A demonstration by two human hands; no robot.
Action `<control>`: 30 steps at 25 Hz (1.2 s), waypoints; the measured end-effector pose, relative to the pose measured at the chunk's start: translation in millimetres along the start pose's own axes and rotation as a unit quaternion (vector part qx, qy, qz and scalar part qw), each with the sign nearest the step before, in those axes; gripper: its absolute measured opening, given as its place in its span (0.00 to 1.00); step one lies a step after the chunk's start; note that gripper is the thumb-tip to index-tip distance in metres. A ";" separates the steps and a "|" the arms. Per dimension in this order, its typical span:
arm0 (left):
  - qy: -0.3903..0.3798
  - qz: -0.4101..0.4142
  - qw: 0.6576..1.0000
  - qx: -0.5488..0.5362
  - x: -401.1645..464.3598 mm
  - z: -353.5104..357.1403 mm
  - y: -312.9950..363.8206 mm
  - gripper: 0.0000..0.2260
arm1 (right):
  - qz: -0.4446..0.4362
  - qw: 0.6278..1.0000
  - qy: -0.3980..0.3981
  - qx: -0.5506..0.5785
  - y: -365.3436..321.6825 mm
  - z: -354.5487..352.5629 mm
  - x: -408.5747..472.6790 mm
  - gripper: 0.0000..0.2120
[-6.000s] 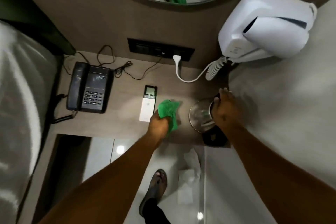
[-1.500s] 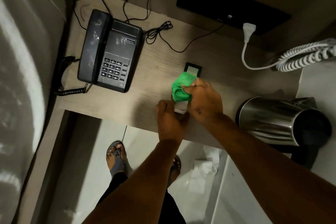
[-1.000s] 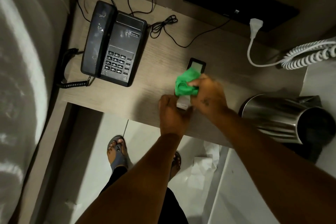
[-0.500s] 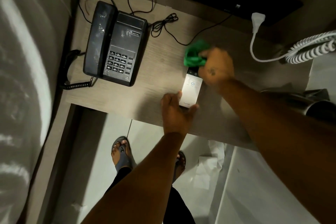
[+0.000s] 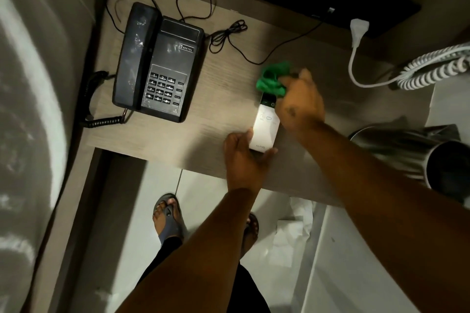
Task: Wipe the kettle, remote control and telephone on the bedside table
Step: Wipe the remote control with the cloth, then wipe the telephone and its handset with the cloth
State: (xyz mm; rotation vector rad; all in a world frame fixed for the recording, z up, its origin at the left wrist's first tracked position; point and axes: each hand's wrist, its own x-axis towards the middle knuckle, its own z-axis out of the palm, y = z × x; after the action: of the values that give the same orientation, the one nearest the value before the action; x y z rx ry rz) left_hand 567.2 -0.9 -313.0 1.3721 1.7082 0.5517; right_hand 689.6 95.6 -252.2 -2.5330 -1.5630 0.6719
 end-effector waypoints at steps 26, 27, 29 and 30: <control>0.089 -0.042 0.993 0.063 116.2 -184.2 -47.4 0.67 | -0.223 0.971 0.040 -0.075 -189.2 15.3 34.0 0.20; 0.082 -0.033 0.994 0.060 113.6 -183.1 -50.8 0.68 | -0.226 0.969 0.017 -0.094 -193.7 24.4 36.5 0.21; 0.084 -0.024 0.994 0.059 110.9 -180.7 -55.3 0.68 | -0.229 0.967 -0.022 -0.111 -196.0 41.4 30.6 0.27; 0.088 -0.021 0.994 0.056 111.0 -180.4 -55.3 0.67 | -0.245 0.960 -0.037 -0.127 -192.4 47.0 21.5 0.30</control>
State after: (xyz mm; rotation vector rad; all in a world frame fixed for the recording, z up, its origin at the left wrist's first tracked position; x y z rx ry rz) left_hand 383.5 116.9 -296.4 1.3961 1.9322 0.5747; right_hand 519.0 198.1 -243.6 -2.1379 -2.3151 0.5290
